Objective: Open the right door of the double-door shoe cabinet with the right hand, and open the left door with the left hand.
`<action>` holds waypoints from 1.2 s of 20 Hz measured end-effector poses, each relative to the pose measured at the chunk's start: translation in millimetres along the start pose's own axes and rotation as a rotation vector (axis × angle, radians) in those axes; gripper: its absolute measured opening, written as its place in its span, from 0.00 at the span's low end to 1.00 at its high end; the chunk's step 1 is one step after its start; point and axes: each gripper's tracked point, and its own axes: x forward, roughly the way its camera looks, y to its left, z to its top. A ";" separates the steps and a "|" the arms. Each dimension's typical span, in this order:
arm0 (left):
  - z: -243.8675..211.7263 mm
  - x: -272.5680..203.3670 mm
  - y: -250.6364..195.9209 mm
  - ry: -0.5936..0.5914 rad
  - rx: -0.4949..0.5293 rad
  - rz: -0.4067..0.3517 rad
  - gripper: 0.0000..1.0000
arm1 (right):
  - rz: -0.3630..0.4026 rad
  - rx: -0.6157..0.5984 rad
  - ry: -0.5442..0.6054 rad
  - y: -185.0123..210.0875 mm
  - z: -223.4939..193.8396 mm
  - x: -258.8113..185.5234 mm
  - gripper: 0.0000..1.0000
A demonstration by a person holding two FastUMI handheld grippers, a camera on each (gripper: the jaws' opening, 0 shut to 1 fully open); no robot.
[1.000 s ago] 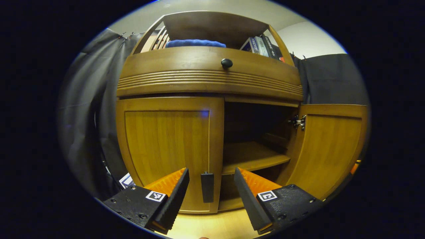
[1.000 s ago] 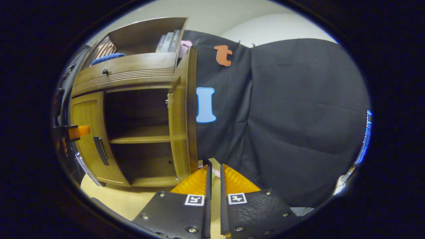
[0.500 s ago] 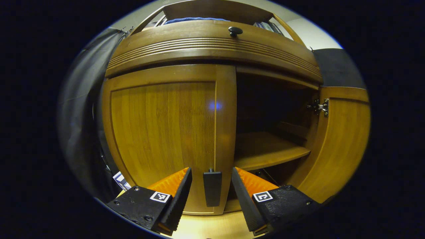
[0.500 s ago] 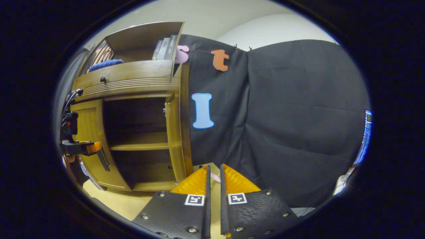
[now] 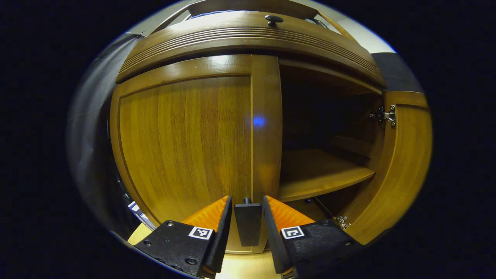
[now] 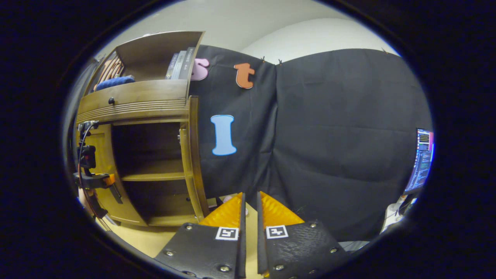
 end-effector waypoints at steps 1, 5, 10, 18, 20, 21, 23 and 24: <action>-1.8 -0.5 -1.9 0.000 -0.006 -0.006 0.47 | -0.001 0.002 0.001 -0.7 -0.5 -1.6 0.12; -1.7 -1.3 -2.8 0.004 -0.017 -0.003 0.36 | 0.008 0.001 -0.006 1.4 5.0 -8.8 0.12; -3.5 -11.8 -0.9 0.011 -0.039 -0.001 0.38 | 0.045 0.009 -0.015 8.8 11.0 -13.0 0.12; -10.6 -56.7 5.7 0.006 -0.063 -0.010 0.33 | 0.158 0.019 -0.016 39.3 13.4 -22.4 0.12; -12.9 -68.7 9.7 0.005 -0.073 -0.007 0.31 | 0.177 0.015 -0.026 45.8 16.7 -22.8 0.12; -13.3 -75.1 12.2 0.005 -0.081 -0.005 0.31 | 0.193 0.014 -0.026 50.2 17.4 -24.2 0.12; -15.4 -86.6 16.9 0.005 -0.092 0.002 0.31 | 0.224 0.009 -0.024 58.7 18.0 -26.8 0.12; -15.8 -92.4 19.9 0.005 -0.094 0.006 0.31 | 0.238 0.006 -0.025 63.0 19.3 -27.5 0.12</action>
